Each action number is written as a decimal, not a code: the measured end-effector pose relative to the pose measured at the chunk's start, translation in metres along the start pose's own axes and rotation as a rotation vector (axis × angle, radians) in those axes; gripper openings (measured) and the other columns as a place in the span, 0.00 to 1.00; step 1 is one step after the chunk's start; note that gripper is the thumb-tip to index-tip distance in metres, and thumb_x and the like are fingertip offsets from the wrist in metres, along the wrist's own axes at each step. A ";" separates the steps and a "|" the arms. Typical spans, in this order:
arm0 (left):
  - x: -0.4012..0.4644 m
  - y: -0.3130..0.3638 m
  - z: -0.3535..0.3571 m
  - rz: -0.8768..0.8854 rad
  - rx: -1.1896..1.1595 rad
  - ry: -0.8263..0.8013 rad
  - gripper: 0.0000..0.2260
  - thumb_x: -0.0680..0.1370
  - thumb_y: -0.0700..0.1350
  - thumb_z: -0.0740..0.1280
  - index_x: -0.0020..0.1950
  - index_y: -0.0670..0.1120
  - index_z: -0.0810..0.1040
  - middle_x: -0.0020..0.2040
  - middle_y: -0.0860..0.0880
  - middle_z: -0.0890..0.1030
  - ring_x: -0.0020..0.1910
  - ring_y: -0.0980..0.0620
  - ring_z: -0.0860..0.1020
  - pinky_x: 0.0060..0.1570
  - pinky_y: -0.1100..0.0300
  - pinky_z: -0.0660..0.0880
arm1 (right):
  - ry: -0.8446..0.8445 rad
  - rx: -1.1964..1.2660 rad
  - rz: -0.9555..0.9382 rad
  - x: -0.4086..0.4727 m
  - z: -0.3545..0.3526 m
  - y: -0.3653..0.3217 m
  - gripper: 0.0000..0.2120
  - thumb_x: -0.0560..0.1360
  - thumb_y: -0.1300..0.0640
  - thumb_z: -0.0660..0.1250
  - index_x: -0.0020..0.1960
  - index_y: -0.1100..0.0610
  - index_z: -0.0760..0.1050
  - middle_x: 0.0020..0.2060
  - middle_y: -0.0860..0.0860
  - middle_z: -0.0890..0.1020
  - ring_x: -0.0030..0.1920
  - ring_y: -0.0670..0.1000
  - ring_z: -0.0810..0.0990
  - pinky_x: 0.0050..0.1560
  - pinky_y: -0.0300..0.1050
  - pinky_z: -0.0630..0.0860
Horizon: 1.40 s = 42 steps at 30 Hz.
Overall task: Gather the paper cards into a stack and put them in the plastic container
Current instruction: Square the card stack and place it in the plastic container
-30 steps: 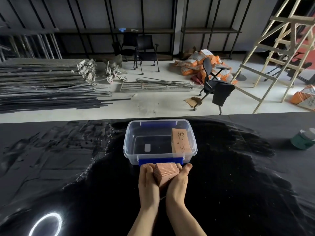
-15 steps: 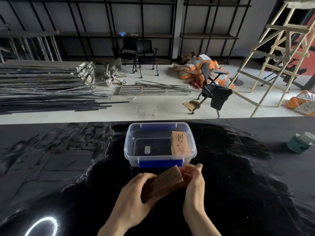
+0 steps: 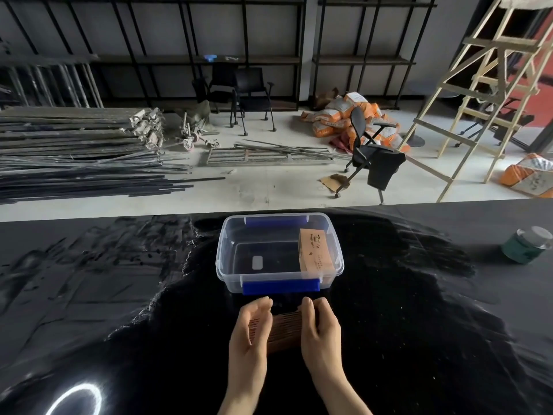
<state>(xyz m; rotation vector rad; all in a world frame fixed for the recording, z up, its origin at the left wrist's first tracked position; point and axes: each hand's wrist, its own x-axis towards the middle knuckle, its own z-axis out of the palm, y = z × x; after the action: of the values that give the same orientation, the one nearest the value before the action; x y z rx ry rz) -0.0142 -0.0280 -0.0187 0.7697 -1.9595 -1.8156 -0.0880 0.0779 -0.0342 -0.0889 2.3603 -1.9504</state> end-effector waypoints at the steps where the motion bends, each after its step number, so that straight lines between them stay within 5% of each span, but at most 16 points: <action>1: 0.002 0.001 0.009 -0.024 -0.044 0.095 0.10 0.82 0.55 0.64 0.57 0.54 0.82 0.54 0.56 0.86 0.56 0.60 0.82 0.62 0.49 0.78 | -0.003 0.007 0.015 0.000 0.000 0.000 0.13 0.84 0.57 0.63 0.41 0.58 0.76 0.33 0.53 0.82 0.31 0.48 0.78 0.32 0.39 0.77; 3: 0.006 0.005 0.023 -0.075 -0.081 0.252 0.10 0.84 0.49 0.61 0.51 0.53 0.81 0.45 0.53 0.87 0.47 0.58 0.84 0.56 0.43 0.81 | -0.010 0.027 0.053 -0.001 0.000 -0.001 0.14 0.84 0.56 0.63 0.42 0.58 0.77 0.33 0.51 0.82 0.31 0.43 0.78 0.33 0.38 0.77; 6: 0.011 0.012 0.028 -0.021 -0.052 0.332 0.11 0.85 0.44 0.58 0.50 0.51 0.80 0.37 0.49 0.85 0.41 0.58 0.84 0.50 0.48 0.80 | 0.007 0.076 0.064 0.000 0.000 -0.005 0.15 0.85 0.54 0.61 0.42 0.58 0.77 0.33 0.55 0.83 0.31 0.44 0.79 0.33 0.40 0.78; 21: 0.014 -0.001 0.025 0.061 0.074 0.287 0.12 0.85 0.39 0.55 0.51 0.51 0.76 0.40 0.49 0.84 0.43 0.57 0.82 0.44 0.60 0.75 | 0.009 0.003 -0.028 0.005 0.003 0.006 0.13 0.84 0.57 0.63 0.41 0.58 0.76 0.30 0.53 0.81 0.29 0.43 0.76 0.30 0.36 0.75; 29: 0.017 -0.003 0.025 0.089 0.115 0.271 0.12 0.85 0.40 0.56 0.52 0.53 0.77 0.44 0.52 0.84 0.46 0.58 0.82 0.47 0.59 0.77 | 0.015 0.005 -0.037 0.005 0.004 0.007 0.14 0.84 0.58 0.62 0.40 0.58 0.75 0.30 0.52 0.81 0.29 0.44 0.76 0.29 0.37 0.74; 34: 0.013 0.000 0.002 0.238 0.410 0.102 0.08 0.83 0.54 0.58 0.55 0.59 0.76 0.50 0.61 0.82 0.52 0.59 0.81 0.51 0.61 0.77 | 0.015 0.001 -0.044 0.004 0.003 0.006 0.15 0.84 0.59 0.62 0.39 0.59 0.75 0.32 0.59 0.80 0.28 0.43 0.75 0.30 0.39 0.74; 37: 0.015 0.013 -0.013 0.384 0.641 -0.129 0.18 0.76 0.61 0.63 0.65 0.60 0.73 0.59 0.66 0.77 0.62 0.65 0.73 0.62 0.63 0.70 | 0.007 0.015 -0.021 0.004 0.003 0.007 0.15 0.84 0.59 0.62 0.39 0.59 0.75 0.33 0.59 0.81 0.29 0.44 0.76 0.32 0.42 0.76; 42: 0.021 0.044 -0.015 0.477 0.983 -0.469 0.29 0.70 0.53 0.68 0.71 0.62 0.67 0.65 0.64 0.73 0.66 0.63 0.69 0.73 0.62 0.63 | 0.000 0.045 0.011 0.005 0.002 0.006 0.15 0.84 0.60 0.63 0.39 0.58 0.74 0.30 0.50 0.81 0.30 0.42 0.76 0.32 0.36 0.75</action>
<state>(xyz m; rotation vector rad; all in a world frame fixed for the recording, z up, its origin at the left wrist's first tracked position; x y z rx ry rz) -0.0280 -0.0516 0.0241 0.0350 -3.0296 -0.7191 -0.0932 0.0765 -0.0408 -0.0733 2.3104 -1.9971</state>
